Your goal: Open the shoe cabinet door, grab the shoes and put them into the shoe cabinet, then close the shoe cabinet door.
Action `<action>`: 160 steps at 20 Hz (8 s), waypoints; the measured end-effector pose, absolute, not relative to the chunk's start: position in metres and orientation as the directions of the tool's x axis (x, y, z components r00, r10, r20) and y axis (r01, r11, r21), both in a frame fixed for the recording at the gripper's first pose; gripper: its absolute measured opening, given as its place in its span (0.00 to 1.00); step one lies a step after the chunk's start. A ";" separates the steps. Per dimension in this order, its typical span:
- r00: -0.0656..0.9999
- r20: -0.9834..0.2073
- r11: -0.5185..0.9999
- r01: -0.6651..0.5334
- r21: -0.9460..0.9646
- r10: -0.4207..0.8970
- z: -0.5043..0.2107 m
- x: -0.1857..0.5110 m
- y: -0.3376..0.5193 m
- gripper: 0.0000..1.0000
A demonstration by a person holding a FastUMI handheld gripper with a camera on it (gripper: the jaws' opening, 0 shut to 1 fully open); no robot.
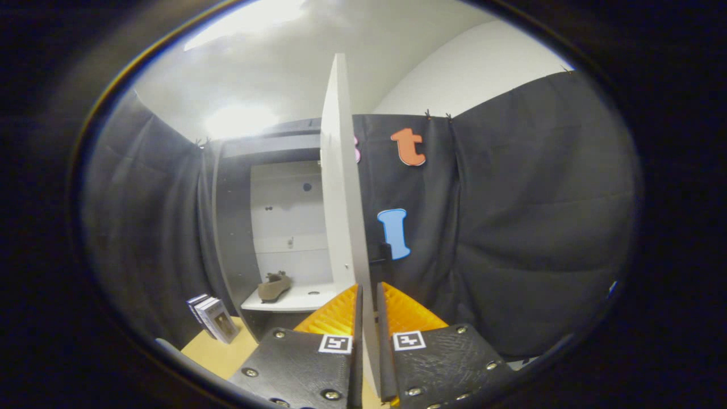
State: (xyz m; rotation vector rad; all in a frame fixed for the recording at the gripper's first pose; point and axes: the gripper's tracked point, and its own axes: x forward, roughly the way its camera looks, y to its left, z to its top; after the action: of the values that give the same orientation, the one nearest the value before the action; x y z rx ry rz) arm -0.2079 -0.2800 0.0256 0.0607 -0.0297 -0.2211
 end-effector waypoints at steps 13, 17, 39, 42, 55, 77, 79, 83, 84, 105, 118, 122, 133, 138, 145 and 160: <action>0.996 -0.054 0.996 -0.065 0.052 0.068 -0.039 -0.180 -0.147 0.12; 0.979 -0.164 0.993 -0.114 0.040 0.119 -0.114 -0.154 -0.107 0.12; 0.638 -0.769 0.996 -0.085 -0.017 0.041 -0.516 -0.108 -0.062 0.20; 0.601 -0.799 0.995 -0.090 -0.031 0.030 -0.537 -0.107 -0.061 0.20; 0.649 -0.758 0.994 -0.036 -0.107 -0.058 -0.510 -0.084 -0.075 0.00; 0.944 -0.271 0.974 0.146 -0.174 -0.190 -0.193 0.056 -0.112 0.00; 0.952 -0.237 0.972 0.152 -0.177 -0.192 -0.174 0.078 -0.113 0.00; 0.964 -0.191 0.971 0.150 -0.185 -0.185 -0.157 0.122 -0.113 0.00; 0.966 -0.182 0.972 0.150 -0.183 -0.183 -0.152 0.137 -0.113 0.00; 0.952 -0.238 0.973 0.150 -0.177 -0.190 -0.185 0.272 -0.114 0.10; 0.960 -0.195 0.970 0.165 -0.177 -0.199 -0.160 0.248 -0.115 0.16; 0.964 -0.192 0.975 0.155 -0.162 -0.185 -0.153 0.226 -0.110 0.16; 0.983 -0.102 0.983 0.140 -0.122 -0.153 -0.094 0.051 -0.123 0.16; 0.988 -0.080 0.988 0.125 -0.096 -0.133 -0.068 -0.042 -0.142 0.16; 0.993 -0.023 0.991 0.111 -0.072 -0.113 -0.036 -0.150 -0.183 0.21; 0.938 0.013 0.937 0.347 -0.031 -0.347 -0.009 -0.204 -0.340 0.54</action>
State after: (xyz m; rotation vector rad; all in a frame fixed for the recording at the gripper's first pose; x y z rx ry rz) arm -0.2041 -0.3405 -0.0086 -0.0333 -0.0077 -0.3545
